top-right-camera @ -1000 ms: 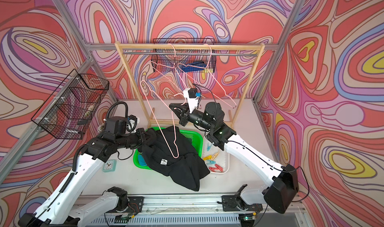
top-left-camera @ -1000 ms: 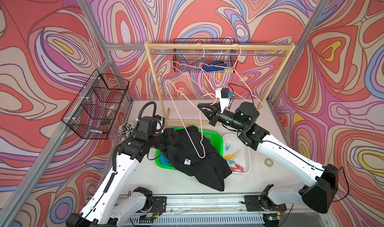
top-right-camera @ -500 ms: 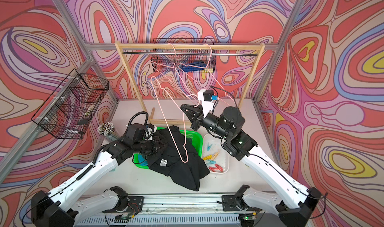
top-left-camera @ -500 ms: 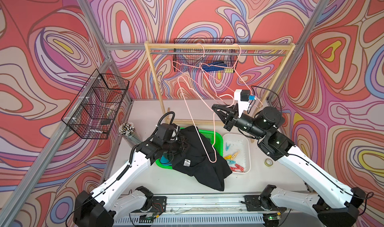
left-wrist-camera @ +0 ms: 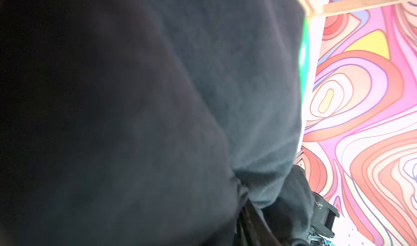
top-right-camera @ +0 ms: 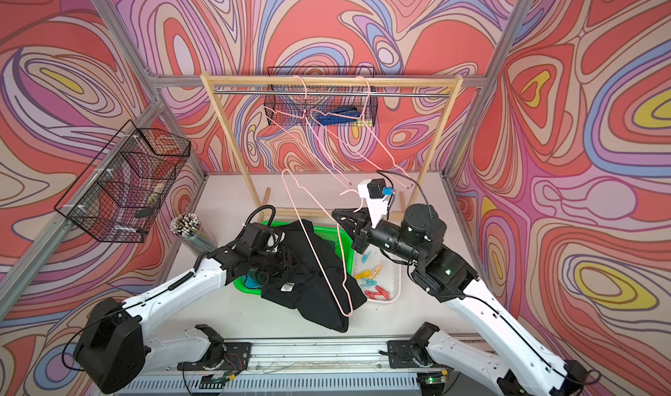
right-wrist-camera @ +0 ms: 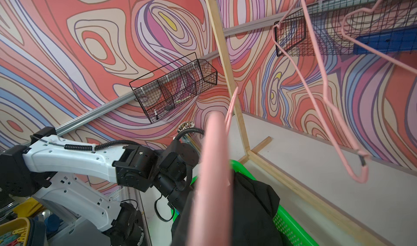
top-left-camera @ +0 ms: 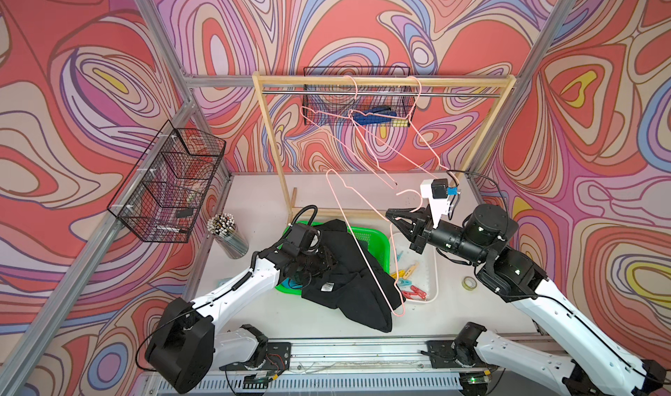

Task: Remove the clothespins securing t-shirts to the hanger
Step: Place the T-shirt in the basket.

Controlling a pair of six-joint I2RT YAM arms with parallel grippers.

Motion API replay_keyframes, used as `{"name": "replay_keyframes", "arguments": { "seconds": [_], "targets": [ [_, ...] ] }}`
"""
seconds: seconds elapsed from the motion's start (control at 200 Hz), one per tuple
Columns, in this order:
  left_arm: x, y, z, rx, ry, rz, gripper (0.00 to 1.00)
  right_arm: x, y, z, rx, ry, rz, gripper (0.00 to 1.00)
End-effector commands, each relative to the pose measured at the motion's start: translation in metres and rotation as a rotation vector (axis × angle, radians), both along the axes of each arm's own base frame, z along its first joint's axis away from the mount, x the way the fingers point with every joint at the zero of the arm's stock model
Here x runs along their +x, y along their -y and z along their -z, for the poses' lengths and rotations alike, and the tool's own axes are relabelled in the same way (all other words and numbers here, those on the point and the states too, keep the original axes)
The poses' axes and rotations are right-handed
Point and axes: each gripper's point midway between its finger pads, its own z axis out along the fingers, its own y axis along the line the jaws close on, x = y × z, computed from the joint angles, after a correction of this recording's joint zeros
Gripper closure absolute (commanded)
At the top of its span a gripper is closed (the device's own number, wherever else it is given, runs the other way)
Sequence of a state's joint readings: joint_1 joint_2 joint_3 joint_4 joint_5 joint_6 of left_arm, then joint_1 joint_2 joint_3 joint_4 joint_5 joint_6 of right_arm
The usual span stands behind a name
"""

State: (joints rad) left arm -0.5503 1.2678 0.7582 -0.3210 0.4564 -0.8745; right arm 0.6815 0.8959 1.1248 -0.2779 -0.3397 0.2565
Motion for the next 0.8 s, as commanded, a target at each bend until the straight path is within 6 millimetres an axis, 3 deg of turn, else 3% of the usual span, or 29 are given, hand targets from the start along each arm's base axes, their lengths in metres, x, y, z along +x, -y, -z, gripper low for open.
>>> {"name": "replay_keyframes", "arguments": {
  "seconds": [0.0,0.13,0.295,0.305,0.326,0.341,0.521,0.796],
  "targets": [
    [-0.002,-0.008,0.026,0.077,-0.024,0.007,0.54,-0.009,0.003,0.013,-0.017,-0.047,-0.018,1.00],
    [-0.001,-0.011,0.030,0.126,-0.037,0.023,0.41,-0.012,0.005,0.021,-0.027,-0.071,-0.020,1.00],
    [0.003,-0.017,0.005,0.177,-0.004,0.030,0.27,-0.013,0.007,0.029,-0.041,-0.093,-0.017,1.00],
    [0.003,-0.018,0.003,0.179,-0.003,0.032,0.24,-0.013,0.007,0.029,-0.041,-0.092,-0.016,1.00],
    [0.003,-0.018,-0.003,0.181,0.004,0.037,0.04,-0.013,0.008,0.029,-0.042,-0.093,-0.013,1.00],
    [0.003,-0.018,-0.006,0.186,0.005,0.040,0.01,-0.013,0.008,0.029,-0.042,-0.091,-0.010,1.00],
    [0.001,-0.024,-0.049,0.210,0.065,0.068,0.00,-0.011,0.012,0.031,-0.038,-0.088,0.015,1.00],
    [-0.010,-0.062,-0.095,0.332,0.154,0.013,0.00,-0.002,0.009,0.032,-0.017,-0.100,0.036,1.00]
  ]
}}
